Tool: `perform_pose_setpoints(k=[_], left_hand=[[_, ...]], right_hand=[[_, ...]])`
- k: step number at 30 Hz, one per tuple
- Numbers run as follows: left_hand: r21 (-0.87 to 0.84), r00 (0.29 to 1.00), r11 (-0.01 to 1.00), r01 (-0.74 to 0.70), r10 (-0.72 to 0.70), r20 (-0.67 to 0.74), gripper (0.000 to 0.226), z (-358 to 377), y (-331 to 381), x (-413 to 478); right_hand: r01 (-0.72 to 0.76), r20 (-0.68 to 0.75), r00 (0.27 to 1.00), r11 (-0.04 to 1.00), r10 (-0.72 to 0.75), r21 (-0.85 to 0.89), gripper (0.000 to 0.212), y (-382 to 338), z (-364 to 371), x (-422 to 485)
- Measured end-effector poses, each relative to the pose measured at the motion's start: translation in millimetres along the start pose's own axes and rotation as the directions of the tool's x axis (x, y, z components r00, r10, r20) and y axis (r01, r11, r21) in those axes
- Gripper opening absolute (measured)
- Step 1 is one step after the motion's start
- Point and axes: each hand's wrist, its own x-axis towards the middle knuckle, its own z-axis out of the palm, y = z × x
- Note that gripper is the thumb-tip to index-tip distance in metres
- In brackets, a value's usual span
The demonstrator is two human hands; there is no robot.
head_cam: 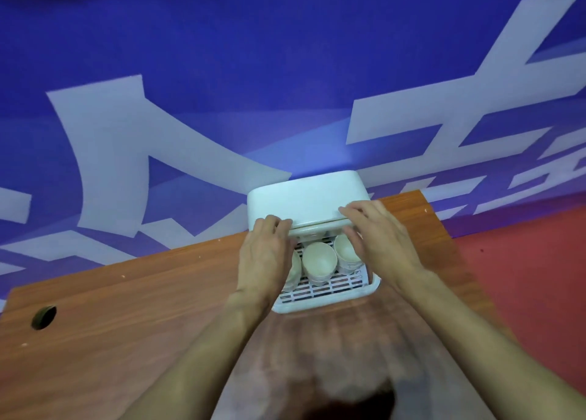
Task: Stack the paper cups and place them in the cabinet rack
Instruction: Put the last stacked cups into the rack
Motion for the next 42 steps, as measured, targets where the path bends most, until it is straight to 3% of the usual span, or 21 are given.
perform_pose_setpoints(k=[6,14,23,31,42], left_hand=[[-0.062,0.999,0.998,0.024,-0.022,0.027,0.007,5.8,-6.0,-0.2],[0.045,0.996,0.999,-0.001,-0.004,0.094,0.017,-0.4,-9.6,14.1],[0.07,0.986,0.994,0.079,-0.088,0.145,0.017,-7.1,-5.8,14.7],[0.088,0.988,0.994,0.059,-0.071,0.136,0.019,-6.0,-6.2,15.1],[0.038,0.979,0.997,0.061,-0.067,0.195,0.019,-11.0,-4.2,-1.5]], right_hand=[[-0.08,0.046,0.996,0.994,0.076,0.077,0.021,2.4,11.7,5.3],[-0.046,-0.038,0.998,0.995,0.049,0.083,0.01,4.9,13.0,8.5],[-0.108,0.038,0.994,0.989,0.104,0.105,0.011,-0.8,8.1,3.4],[-0.126,0.086,0.989,0.991,0.122,0.035,0.009,-4.4,7.0,1.9],[-0.063,0.082,0.995,0.997,0.058,0.052,0.016,-1.8,5.3,-16.6]])
